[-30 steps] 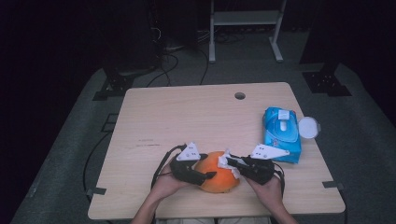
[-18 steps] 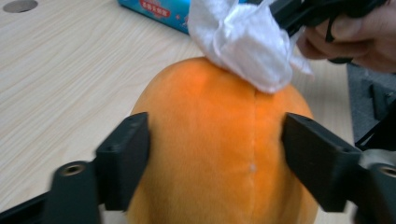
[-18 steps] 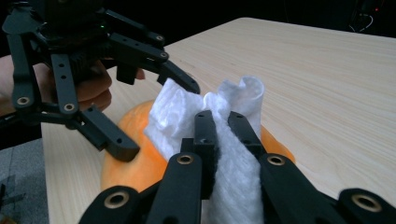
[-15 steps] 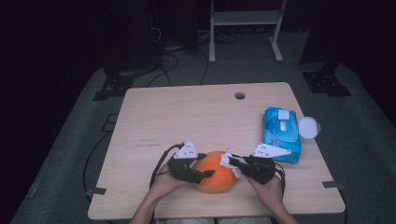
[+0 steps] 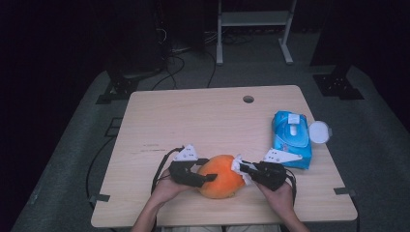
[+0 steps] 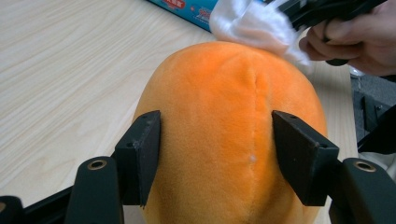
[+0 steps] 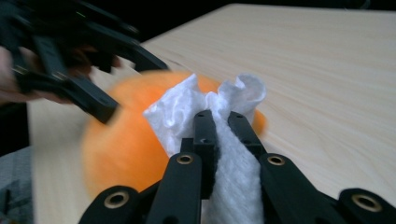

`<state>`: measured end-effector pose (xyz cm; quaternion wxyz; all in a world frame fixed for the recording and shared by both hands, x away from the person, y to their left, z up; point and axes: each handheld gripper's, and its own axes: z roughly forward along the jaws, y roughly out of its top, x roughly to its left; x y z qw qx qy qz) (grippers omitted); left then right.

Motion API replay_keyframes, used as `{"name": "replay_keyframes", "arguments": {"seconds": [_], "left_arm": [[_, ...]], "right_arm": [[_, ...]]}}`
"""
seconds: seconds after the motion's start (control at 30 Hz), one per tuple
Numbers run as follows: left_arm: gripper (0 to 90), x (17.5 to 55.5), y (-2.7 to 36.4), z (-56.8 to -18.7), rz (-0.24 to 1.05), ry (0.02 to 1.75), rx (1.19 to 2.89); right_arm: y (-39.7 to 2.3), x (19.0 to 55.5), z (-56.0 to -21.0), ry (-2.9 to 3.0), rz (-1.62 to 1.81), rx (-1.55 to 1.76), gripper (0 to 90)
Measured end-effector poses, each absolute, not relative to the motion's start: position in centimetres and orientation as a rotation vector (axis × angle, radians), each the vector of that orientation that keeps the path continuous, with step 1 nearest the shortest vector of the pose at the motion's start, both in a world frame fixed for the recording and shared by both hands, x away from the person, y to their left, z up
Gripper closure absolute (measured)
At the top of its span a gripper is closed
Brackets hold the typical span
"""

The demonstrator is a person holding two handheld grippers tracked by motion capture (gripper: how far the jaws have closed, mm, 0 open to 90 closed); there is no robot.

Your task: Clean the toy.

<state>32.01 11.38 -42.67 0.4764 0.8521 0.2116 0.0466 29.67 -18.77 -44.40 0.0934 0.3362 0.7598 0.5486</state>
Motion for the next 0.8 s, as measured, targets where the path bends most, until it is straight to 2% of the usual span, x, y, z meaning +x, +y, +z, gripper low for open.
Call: {"name": "replay_keyframes", "arguments": {"seconds": [0.23, 0.43, 0.67, 0.8], "left_arm": [[35.5, 32.5, 12.2, -42.8, 0.094, 0.548, 2.062], [35.9, 32.4, 12.1, -42.8, 0.099, 0.555, 2.058], [36.3, 31.2, 10.3, -42.5, 0.152, 0.458, 2.1], [36.3, 30.5, 9.4, -42.3, 0.176, 0.401, 2.124]], "right_arm": [[-18.0, 28.8, -43.4, 2.261, 1.682, 0.922, 82.6], [-18.7, 29.5, -44.5, 2.278, 1.658, 0.994, 82.6], [-17.5, 29.1, -43.1, 2.258, 1.706, 0.926, 82.5], [-18.4, 29.7, -43.6, 2.249, 1.688, 0.978, 82.5]]}}
